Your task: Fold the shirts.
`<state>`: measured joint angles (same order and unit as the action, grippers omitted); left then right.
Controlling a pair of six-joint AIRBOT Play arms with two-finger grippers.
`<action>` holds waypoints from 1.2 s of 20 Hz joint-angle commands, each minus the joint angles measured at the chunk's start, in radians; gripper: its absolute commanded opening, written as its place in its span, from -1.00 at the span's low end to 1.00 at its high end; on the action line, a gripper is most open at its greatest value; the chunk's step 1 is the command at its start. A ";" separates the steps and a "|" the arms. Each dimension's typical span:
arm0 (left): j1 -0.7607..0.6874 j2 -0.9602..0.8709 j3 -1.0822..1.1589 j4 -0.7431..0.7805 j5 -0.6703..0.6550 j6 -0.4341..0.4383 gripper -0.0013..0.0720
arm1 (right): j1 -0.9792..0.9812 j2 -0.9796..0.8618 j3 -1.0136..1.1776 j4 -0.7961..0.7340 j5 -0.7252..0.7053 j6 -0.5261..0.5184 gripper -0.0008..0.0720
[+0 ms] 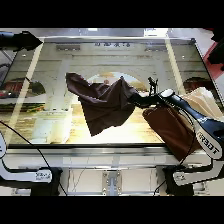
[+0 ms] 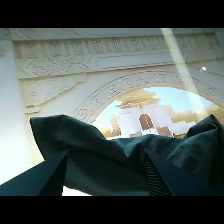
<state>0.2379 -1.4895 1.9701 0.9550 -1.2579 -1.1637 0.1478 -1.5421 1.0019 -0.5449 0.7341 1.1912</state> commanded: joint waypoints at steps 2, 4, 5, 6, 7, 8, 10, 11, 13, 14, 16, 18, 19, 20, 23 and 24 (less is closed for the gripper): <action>0.002 0.000 -0.023 0.032 -0.032 0.014 0.42 | 0.027 0.003 -0.009 0.056 -0.113 -0.014 -0.89; 0.003 0.000 -0.107 0.051 -0.034 0.019 0.42 | 0.018 0.027 -0.008 0.043 -0.125 -0.014 -0.90; 0.005 0.000 -0.182 0.038 -0.034 0.019 0.41 | 0.008 0.050 -0.008 0.029 -0.124 -0.014 -0.90; 0.005 0.001 -0.278 0.016 -0.032 0.018 0.41 | -0.002 0.077 -0.008 0.010 -0.122 -0.014 -0.90; 0.005 0.003 -0.381 -0.015 -0.017 0.017 0.41 | -0.013 0.111 -0.008 -0.014 -0.117 -0.014 -0.90; 0.005 0.006 -0.500 -0.079 0.014 0.016 0.41 | -0.024 0.143 -0.008 -0.040 -0.112 -0.014 -0.90; 0.005 0.014 -0.709 -0.270 0.052 0.048 0.41 | -0.040 0.201 -0.008 -0.067 -0.104 -0.014 -0.90; 0.004 0.019 -0.794 -0.354 0.051 0.092 0.39 | -0.042 0.225 -0.008 -0.076 -0.105 -0.014 -0.90; -0.004 0.037 -0.946 -0.370 0.045 0.161 -0.41 | -0.042 0.250 -0.008 -0.076 -0.105 -0.013 -0.90; -0.007 0.053 -1.025 -0.375 0.038 0.182 -0.47 | -0.042 0.256 -0.008 -0.075 -0.104 -0.012 -0.90; -0.007 0.100 -1.151 -0.415 0.047 0.204 -0.47 | -0.042 0.260 -0.008 -0.073 -0.093 -0.010 -0.90; -0.007 0.165 -1.248 -0.441 0.058 0.222 -0.48 | -0.042 0.260 -0.009 -0.072 -0.074 -0.010 -0.90; -0.008 0.203 -1.287 -0.440 0.068 0.222 -0.49 | -0.042 0.260 -0.009 -0.072 -0.066 -0.011 -0.90; -0.008 0.236 -1.319 -0.441 0.104 0.223 -0.55 | -0.042 0.260 -0.009 -0.072 -0.062 -0.011 -0.90; -0.009 0.253 -1.330 -0.557 0.144 0.299 -0.55 | -0.042 0.260 -0.009 -0.068 -0.060 -0.010 -0.90; -0.009 0.253 -1.330 -0.632 0.167 0.339 -0.55 | -0.042 0.260 -0.009 -0.066 -0.060 -0.010 -0.90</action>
<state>0.2291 -1.2636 0.6792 0.4690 -1.1423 -0.9085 0.1066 -1.2842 0.9936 -0.6159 0.6666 1.1793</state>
